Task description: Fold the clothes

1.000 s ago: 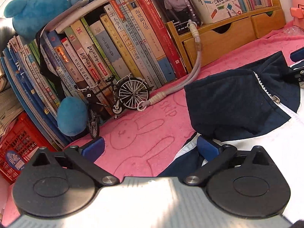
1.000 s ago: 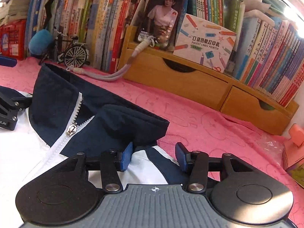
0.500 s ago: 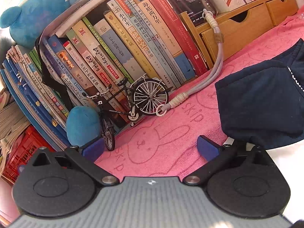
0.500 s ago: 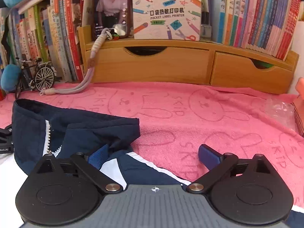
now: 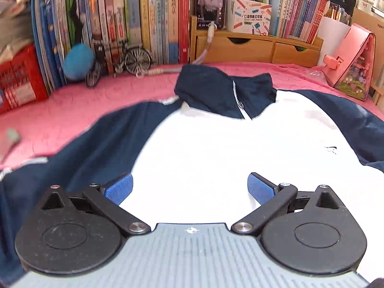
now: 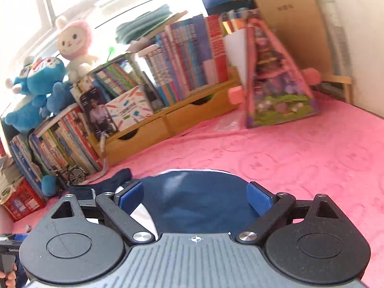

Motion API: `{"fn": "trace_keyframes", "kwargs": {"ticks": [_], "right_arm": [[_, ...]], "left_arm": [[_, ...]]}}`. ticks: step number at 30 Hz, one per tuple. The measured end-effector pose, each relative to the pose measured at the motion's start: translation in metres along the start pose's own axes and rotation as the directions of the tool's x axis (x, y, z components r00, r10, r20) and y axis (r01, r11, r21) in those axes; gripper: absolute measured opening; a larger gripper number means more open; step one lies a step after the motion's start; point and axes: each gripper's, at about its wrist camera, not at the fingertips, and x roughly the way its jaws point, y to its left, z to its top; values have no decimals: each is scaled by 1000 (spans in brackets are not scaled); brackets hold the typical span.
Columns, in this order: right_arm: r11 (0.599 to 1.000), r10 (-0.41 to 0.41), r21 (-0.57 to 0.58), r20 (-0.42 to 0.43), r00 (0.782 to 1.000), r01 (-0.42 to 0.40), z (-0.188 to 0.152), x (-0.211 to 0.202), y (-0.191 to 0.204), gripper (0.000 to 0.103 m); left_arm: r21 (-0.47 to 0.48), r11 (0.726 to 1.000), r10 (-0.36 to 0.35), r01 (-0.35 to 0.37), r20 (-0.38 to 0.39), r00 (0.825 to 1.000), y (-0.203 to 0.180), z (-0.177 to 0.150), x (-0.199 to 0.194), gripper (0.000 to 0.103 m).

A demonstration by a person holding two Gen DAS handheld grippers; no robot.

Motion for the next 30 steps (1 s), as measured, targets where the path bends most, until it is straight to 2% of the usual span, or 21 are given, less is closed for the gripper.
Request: {"fn": "trace_keyframes", "kwargs": {"ticks": [2,5,8,12,14,15,16,17,18,22,24,27,29,30], "right_arm": [[995,-54,80,11,998,53,-19,-21,-24,93],[981,-73,176,-20,997,75,-41,-30,-50,93],[973,-47,226,-50,998,57,-49,-24,-57,93],[947,57,319,-73,996,-31,-45,-2,-59,96],[946,10,324,-77,997,15,-38,10,-49,96],[946,-44,318,-83,996,69,-34,16,-43,86],[945,-113,298,-94,989,136,-31,21,-35,65],[945,-172,262,-110,979,196,-30,26,-27,55],[947,-193,238,-119,974,217,-29,30,-21,47],[945,-230,210,-119,966,251,-21,36,-2,30],[937,-266,210,-84,960,279,-10,32,11,22],[949,-308,90,49,950,302,7,22,56,18],[954,-287,-45,162,944,298,14,15,96,17],[951,-244,-139,214,946,276,12,9,122,17]], "left_arm": [[-24,1000,5,-6,-9,1000,-1,-15,2,103],[-7,998,60,-60,38,997,-5,-28,0,103],[16,996,82,-83,84,993,-6,-35,2,103],[20,995,97,-100,121,988,-5,-39,3,103],[20,994,102,-105,123,987,-6,-39,3,103],[19,994,104,-107,124,987,-6,-39,3,103],[18,994,106,-109,126,986,-7,-40,3,103],[17,994,106,-109,126,986,-7,-40,3,103],[17,994,106,-109,127,986,-7,-40,3,103],[15,994,106,-109,129,986,-7,-39,3,103],[14,994,106,-108,129,986,-7,-39,3,103],[11,994,103,-105,130,986,-6,-39,3,103],[9,995,101,-103,131,986,-6,-39,3,103],[9,995,101,-103,131,986,-6,-39,3,103]]}}
